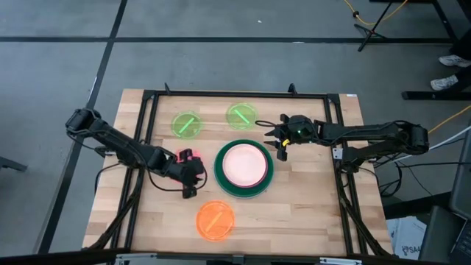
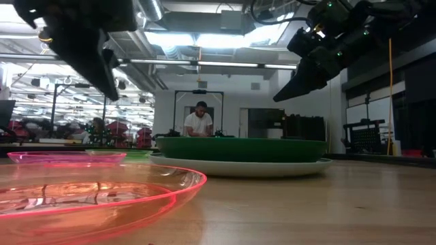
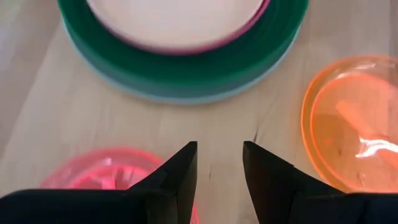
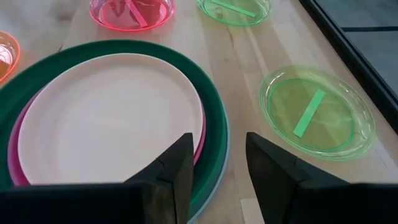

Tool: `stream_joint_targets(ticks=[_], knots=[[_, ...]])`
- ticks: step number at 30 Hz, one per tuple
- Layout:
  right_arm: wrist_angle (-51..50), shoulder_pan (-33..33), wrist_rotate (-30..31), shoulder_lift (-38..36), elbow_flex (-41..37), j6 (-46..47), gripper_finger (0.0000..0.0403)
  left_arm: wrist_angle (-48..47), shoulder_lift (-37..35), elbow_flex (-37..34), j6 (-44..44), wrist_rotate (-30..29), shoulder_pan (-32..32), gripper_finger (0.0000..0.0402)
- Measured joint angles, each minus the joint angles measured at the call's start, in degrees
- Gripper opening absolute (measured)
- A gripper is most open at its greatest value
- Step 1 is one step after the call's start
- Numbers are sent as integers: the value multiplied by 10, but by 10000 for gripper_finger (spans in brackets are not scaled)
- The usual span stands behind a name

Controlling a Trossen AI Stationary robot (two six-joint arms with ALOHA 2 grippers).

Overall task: Stack plastic plates
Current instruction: Stack the light pink plate on top of the orange plate

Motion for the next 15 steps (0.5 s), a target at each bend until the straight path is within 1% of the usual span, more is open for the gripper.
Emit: stream_joint_targets(ticks=[4,15], knots=[[2,0,0,2,0,0,138,-25,0,-4,-37,6,-12,122],[1,0,1,9,0,0,138,-23,1,-53,-37,7,-42,122]])
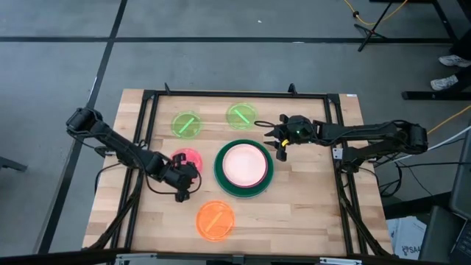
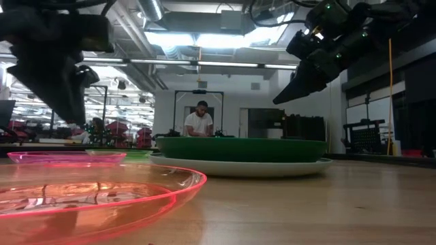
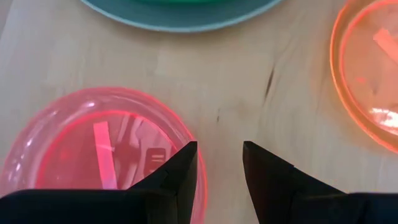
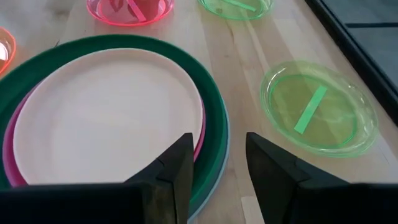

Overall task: Stack plastic plates
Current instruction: Stack the light pink plate on top of the orange plate

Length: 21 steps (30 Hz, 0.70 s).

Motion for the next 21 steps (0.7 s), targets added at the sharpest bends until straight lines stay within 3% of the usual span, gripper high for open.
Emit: stream_joint_targets(ticks=[21], knots=[[7,0,1,28,0,0,138,16,87,-26,16,-18,-31,122]])
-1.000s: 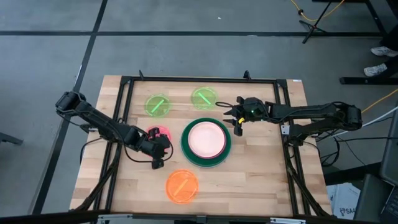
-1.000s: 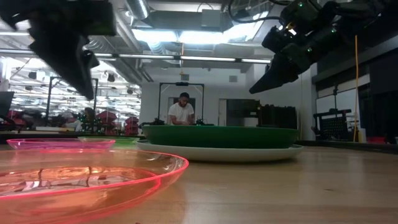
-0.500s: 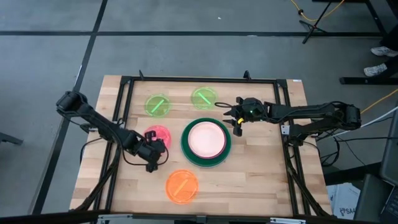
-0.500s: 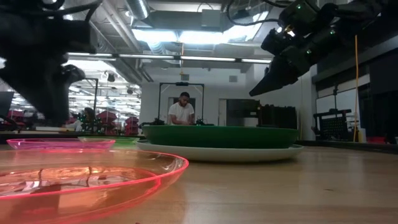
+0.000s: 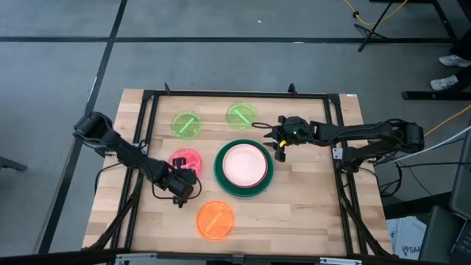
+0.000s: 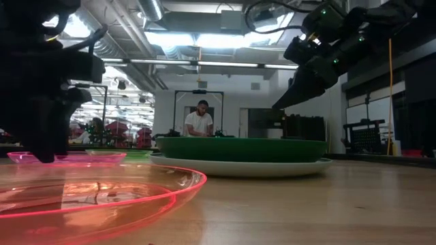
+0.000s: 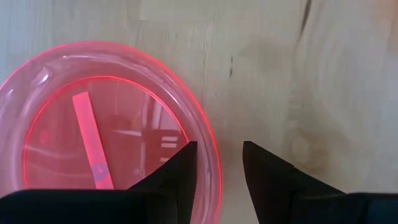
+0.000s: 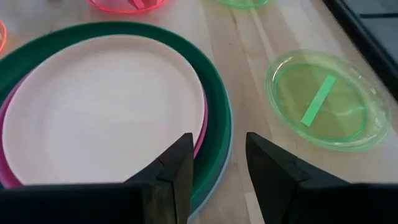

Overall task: Stack plastic plates
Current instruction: Stack the light pink plate on top of the orange plate

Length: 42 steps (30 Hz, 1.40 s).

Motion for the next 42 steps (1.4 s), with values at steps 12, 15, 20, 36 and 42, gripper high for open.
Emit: stream_joint_targets(ticks=[12,15,20,36,42], knots=[[13,0,0,21,0,-2,138,-6,14,0,0,-16,17,119],[13,0,0,21,0,-2,138,-6,14,0,0,-17,21,107],[13,0,0,21,0,-2,138,-7,14,0,5,-16,23,67],[12,0,0,21,0,-4,138,-29,14,24,47,-21,24,2],[12,0,0,21,0,-3,138,-93,12,72,51,-39,24,1]])
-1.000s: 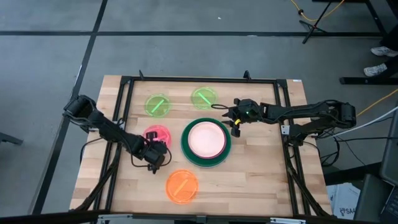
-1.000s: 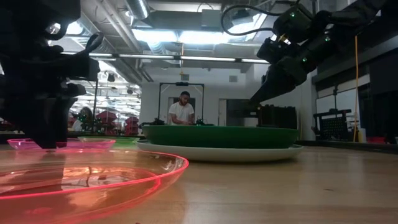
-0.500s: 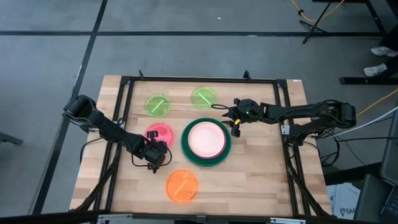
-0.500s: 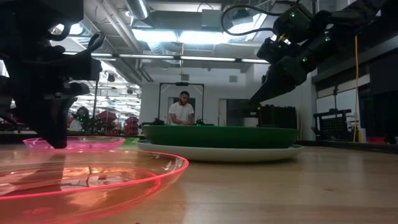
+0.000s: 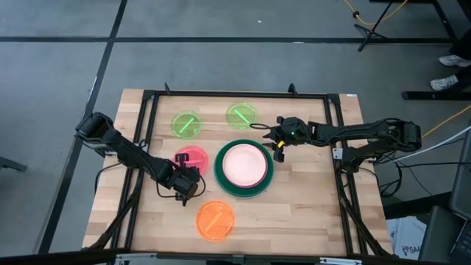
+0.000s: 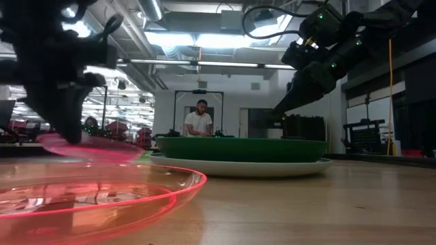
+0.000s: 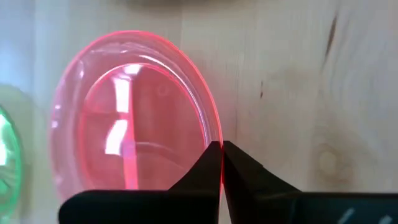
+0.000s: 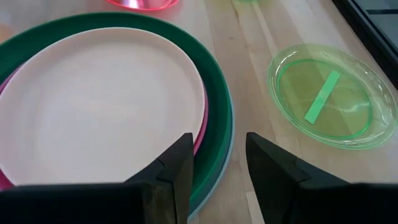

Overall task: Stack plastic plates
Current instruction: Stack the light pink plate on top of the orange plate

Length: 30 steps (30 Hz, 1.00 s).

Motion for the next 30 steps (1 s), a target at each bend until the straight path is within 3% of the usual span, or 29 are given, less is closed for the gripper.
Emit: stream_joint_targets(ticks=[6,11,17,22,30], knots=[[-5,0,-3,-1,0,6,138,-8,-24,24,24,-12,0,1],[-23,17,-3,-5,0,26,138,-37,-41,45,32,-59,0,0],[-22,64,46,-5,0,32,138,17,-55,75,139,-131,11,0],[-18,94,74,-5,0,33,138,150,-43,77,288,-74,30,0],[-18,126,117,-5,0,36,138,291,4,76,410,1,67,0]])
